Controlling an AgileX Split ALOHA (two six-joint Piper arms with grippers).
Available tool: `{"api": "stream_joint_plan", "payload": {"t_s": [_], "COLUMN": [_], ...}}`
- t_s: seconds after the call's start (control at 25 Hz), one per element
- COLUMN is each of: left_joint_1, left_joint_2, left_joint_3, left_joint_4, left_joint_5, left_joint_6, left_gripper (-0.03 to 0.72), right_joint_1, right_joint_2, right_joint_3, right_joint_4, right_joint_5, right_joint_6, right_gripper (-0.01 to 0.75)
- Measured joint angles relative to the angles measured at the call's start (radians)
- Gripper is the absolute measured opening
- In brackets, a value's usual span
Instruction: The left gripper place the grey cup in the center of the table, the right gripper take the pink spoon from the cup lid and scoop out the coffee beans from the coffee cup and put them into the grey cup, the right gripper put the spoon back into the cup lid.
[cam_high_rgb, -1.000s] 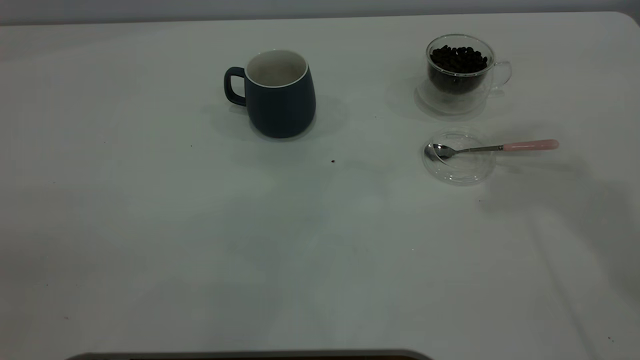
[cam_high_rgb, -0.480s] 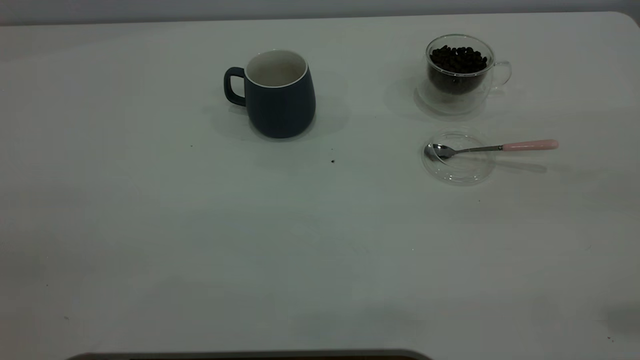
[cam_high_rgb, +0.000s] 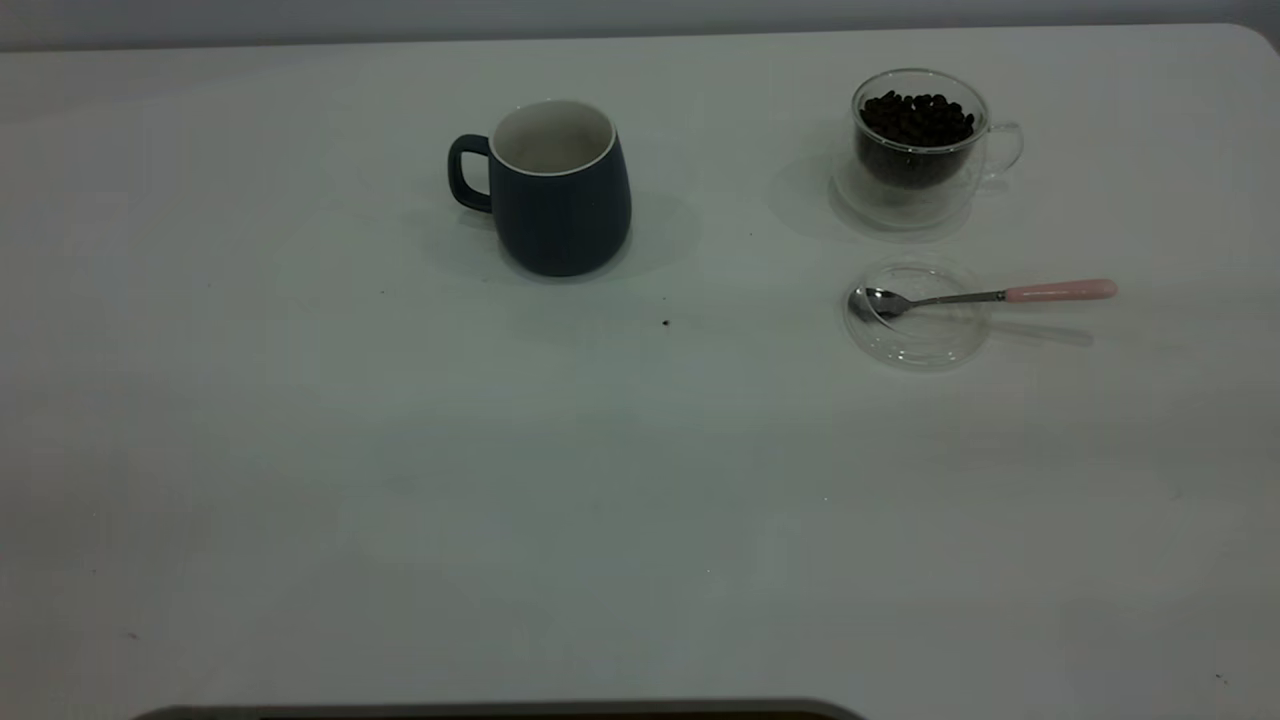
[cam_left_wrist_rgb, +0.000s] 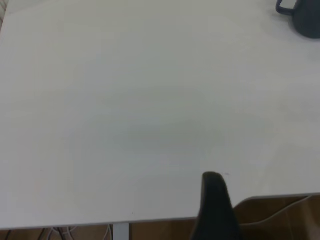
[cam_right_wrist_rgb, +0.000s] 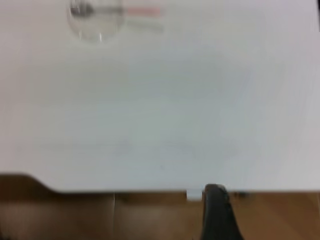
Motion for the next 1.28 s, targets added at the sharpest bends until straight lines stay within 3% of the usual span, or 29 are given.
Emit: {"api": "stream_joint_plan", "payload": {"t_s": [0.24,1.28], "left_joint_1": [0.0,0.0], "left_joint_2": [0.0,0.0], "left_joint_3": [0.0,0.0], "left_joint_4": [0.0,0.001], "left_joint_5": [0.0,0.0], "left_joint_6": [0.0,-0.001], "left_gripper": [0.586,0.586], "right_joint_1": [-0.002,-0.021], "right_joint_2": [-0.224,-0.229], "right_joint_3": [0.0,0.0], "right_joint_4": [0.0,0.0], "right_joint_5": [0.022,0.029], "right_joint_6": [0.0,0.0], "right_gripper": [0.523,0.523]}}
